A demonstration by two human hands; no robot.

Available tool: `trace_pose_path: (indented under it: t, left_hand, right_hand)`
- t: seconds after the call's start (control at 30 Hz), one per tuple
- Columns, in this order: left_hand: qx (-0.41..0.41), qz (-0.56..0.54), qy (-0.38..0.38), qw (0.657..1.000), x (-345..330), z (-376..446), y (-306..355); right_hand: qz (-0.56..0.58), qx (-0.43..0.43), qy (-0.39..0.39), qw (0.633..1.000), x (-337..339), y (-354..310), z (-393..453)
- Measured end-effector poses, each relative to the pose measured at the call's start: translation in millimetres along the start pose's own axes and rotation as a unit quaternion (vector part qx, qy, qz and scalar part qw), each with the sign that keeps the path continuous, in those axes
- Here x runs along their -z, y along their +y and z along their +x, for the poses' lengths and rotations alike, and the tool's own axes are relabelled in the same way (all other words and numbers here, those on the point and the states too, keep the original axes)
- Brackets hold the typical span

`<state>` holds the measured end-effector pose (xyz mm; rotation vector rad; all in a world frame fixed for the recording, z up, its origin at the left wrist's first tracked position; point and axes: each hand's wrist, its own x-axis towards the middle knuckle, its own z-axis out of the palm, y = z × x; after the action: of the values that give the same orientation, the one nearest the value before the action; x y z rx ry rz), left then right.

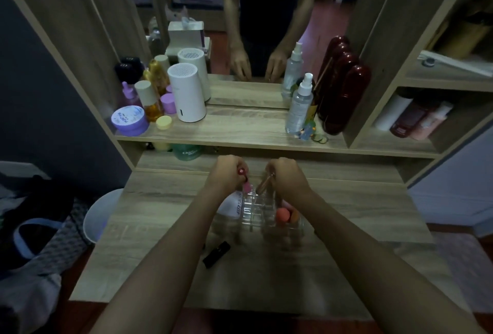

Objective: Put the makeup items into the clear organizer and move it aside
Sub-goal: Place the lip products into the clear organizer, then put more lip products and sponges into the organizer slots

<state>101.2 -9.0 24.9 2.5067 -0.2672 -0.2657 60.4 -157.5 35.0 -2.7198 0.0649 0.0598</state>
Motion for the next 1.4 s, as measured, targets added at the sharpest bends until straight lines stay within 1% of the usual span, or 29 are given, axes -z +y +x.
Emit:
trace_pose_path:
  t: [0.13, 0.27, 0.37, 0.5, 0.6, 0.7, 0.77, 0.87, 1.0, 1.07, 1.17, 1.23, 1.3, 1.4]
  left_hand:
    - [-0.012, 0.005, -0.026, 1.000, -7, 2, -7]
    - [-0.037, 0.018, -0.056, 0.998, -15, 3, -6]
    - [-0.045, 0.016, -0.061, 0.997, -22, 3, -5]
    - [-0.055, 0.021, -0.042, 0.997, -29, 2, -8]
    - [-0.058, 0.021, -0.039, 0.997, -31, 2, -10]
    - [-0.081, 0.025, -0.034, 0.996, -32, 1, -11]
    - [-0.094, 0.020, -0.039, 0.995, -32, -2, -10]
    - [-0.094, 0.014, -0.039, 0.995, -31, -2, -10]
    - [-0.085, 0.029, -0.017, 0.996, -29, -2, -11]
    - [-0.084, 0.030, -0.016, 0.996, -27, -1, -11]
    - [-0.069, 0.032, -0.023, 0.997, -24, -1, -12]
    - [-0.061, 0.032, -0.026, 0.997, -22, -2, -13]
    - [-0.058, 0.033, -0.025, 0.997, -22, -3, -14]
    - [-0.057, 0.031, -0.023, 0.998, -23, -5, -15]
  right_hand:
    - [0.001, -0.017, -0.038, 0.999, -8, -2, 3]
    - [-0.004, -0.012, -0.065, 0.998, -15, -9, 4]
    - [-0.014, 0.002, -0.057, 0.998, -20, -12, 3]
    - [-0.019, 0.008, -0.060, 0.998, -22, -13, 3]
    - [-0.008, 0.023, -0.055, 0.998, -25, -11, -2]
    - [0.002, 0.036, -0.041, 0.999, -26, -8, -10]
    - [0.029, 0.037, -0.037, 0.998, -21, -3, -15]
    - [0.063, -0.001, -0.009, 0.998, 1, 19, -22]
    - [0.018, -0.076, -0.003, 0.997, 32, 75, -42]
    - [0.005, -0.123, -0.036, 0.992, 37, 106, -60]
    - [-0.023, -0.188, -0.145, 0.971, 24, 142, -93]
    - [-0.042, -0.205, -0.194, 0.958, 9, 157, -112]
    - [-0.052, -0.209, -0.201, 0.956, -5, 162, -125]
    - [-0.050, -0.222, -0.159, 0.961, -17, 162, -134]
